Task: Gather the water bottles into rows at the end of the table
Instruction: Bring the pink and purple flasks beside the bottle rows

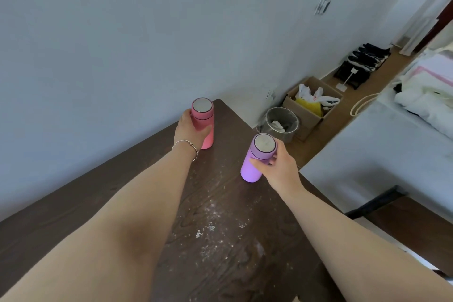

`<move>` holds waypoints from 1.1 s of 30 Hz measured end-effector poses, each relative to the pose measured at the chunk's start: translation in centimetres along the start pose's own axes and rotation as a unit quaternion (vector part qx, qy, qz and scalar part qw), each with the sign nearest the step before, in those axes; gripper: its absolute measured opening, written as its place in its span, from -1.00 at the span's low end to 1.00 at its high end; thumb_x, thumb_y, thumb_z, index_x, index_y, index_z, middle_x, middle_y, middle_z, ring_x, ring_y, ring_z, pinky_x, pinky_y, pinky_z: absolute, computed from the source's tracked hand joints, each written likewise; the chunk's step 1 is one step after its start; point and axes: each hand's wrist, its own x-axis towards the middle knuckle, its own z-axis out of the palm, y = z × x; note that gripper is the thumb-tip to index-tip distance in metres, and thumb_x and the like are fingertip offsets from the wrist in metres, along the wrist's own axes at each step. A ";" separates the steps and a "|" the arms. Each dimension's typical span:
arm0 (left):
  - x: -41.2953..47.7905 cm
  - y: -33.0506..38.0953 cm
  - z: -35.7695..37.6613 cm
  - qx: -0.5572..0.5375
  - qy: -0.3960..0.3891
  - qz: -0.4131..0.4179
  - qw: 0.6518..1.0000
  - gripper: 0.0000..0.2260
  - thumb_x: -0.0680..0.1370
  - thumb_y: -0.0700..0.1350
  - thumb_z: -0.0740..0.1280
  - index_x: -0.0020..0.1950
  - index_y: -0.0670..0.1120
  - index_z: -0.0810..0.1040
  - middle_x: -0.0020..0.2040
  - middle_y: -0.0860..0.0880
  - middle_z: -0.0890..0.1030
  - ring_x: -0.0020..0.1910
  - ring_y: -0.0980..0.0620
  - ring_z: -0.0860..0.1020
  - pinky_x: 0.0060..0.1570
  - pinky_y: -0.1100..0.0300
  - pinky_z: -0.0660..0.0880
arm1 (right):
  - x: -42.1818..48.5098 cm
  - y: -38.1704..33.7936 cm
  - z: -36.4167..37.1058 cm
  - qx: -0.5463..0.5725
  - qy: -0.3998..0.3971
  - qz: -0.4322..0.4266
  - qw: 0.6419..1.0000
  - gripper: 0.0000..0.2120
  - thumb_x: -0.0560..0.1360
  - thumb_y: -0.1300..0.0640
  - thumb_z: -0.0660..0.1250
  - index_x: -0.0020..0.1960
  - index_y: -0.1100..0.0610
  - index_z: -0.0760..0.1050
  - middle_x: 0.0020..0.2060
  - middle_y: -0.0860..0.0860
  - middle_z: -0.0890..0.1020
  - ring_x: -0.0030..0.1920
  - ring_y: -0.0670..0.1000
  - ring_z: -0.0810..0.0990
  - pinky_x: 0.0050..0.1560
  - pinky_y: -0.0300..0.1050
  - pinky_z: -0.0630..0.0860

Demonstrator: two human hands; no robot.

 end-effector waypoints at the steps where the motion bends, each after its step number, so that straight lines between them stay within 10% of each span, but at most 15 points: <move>1: 0.0 0.0 0.0 -0.007 0.000 -0.001 1.000 -0.41 0.41 0.01 0.46 0.37 -0.04 0.32 0.26 -0.04 0.52 0.19 -0.11 0.51 0.06 0.10 0.41 | 0.0 0.0 0.0 -0.004 0.000 0.000 1.000 -0.28 0.32 0.05 0.61 0.38 0.07 0.36 0.16 -0.16 0.50 0.13 -0.13 0.52 0.09 -0.30 0.49; 33: -25.5 0.6 -4.7 -0.041 0.113 -0.014 0.993 -0.40 0.37 -0.01 0.52 0.34 0.00 0.36 0.18 0.02 0.57 0.14 0.00 0.54 0.14 0.04 0.49 | -10.8 -1.6 -7.2 0.046 -0.079 -0.030 0.995 -0.42 0.34 -0.01 0.56 0.28 0.01 0.42 0.09 -0.10 0.57 0.04 -0.07 0.53 0.05 -0.17 0.47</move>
